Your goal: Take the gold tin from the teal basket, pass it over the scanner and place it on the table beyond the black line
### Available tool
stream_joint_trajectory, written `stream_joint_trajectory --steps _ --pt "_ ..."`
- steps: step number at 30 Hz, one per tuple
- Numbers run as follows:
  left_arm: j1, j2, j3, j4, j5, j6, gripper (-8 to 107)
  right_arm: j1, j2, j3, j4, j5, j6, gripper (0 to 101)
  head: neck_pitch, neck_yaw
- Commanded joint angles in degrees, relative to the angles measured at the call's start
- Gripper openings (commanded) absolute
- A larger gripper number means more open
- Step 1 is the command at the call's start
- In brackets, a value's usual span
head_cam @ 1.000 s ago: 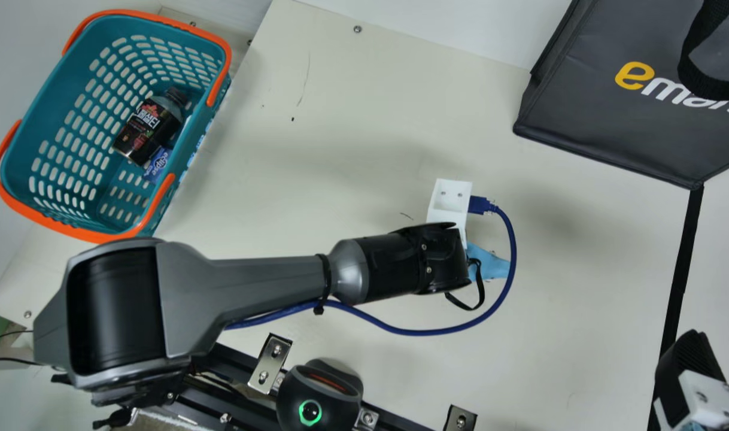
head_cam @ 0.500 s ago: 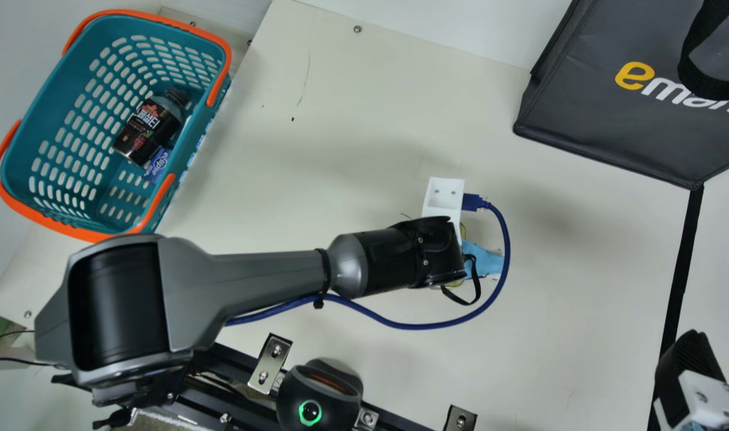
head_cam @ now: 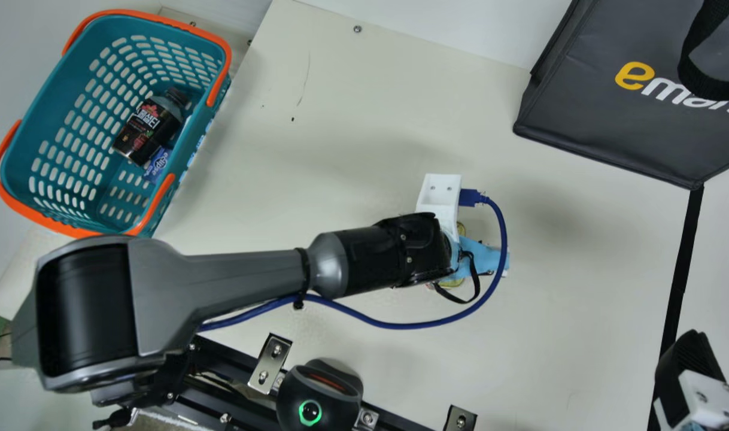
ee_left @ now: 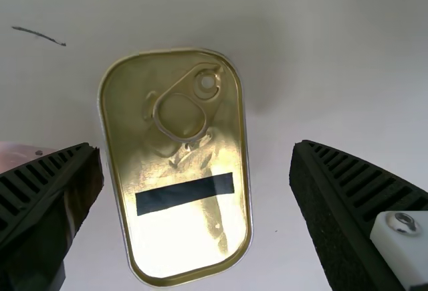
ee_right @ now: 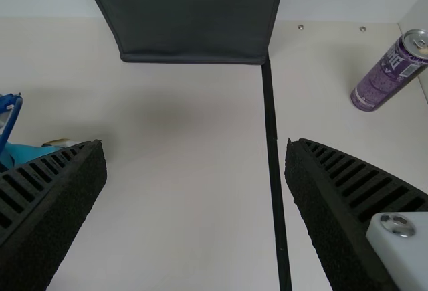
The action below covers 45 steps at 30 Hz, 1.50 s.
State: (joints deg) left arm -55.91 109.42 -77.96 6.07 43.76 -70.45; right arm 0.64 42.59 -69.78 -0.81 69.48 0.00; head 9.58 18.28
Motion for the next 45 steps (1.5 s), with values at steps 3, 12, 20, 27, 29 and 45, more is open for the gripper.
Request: stream_joint_trajectory --steps 3,12,20,27,29,45 --pt "-0.15 -2.44 2.04 0.51 -0.86 0.29 90 0.0 0.0 0.0 0.0 0.0 0.0 95 -1.66 0.14" --pt "1.43 -11.51 9.81 -3.46 -6.08 7.27 90 0.0 0.0 0.0 0.0 0.0 0.0 95 -1.66 0.14" --pt "7.55 -24.11 20.29 -14.69 -11.41 23.66 90 0.0 0.0 0.0 0.0 0.0 0.0 95 -1.66 0.14" --pt "17.32 -36.18 26.95 -24.18 -7.7 40.65 90 0.0 0.0 0.0 0.0 -0.04 0.0 95 -1.66 0.14" --pt "20.82 -39.37 28.15 -26.35 -5.56 45.47 90 0.0 0.0 0.0 0.0 -0.04 0.0 95 -1.66 0.14" --pt "46.06 -54.34 22.45 -22.76 15.88 69.49 90 0.0 0.0 0.0 0.0 -0.04 0.0 95 -1.66 0.14"
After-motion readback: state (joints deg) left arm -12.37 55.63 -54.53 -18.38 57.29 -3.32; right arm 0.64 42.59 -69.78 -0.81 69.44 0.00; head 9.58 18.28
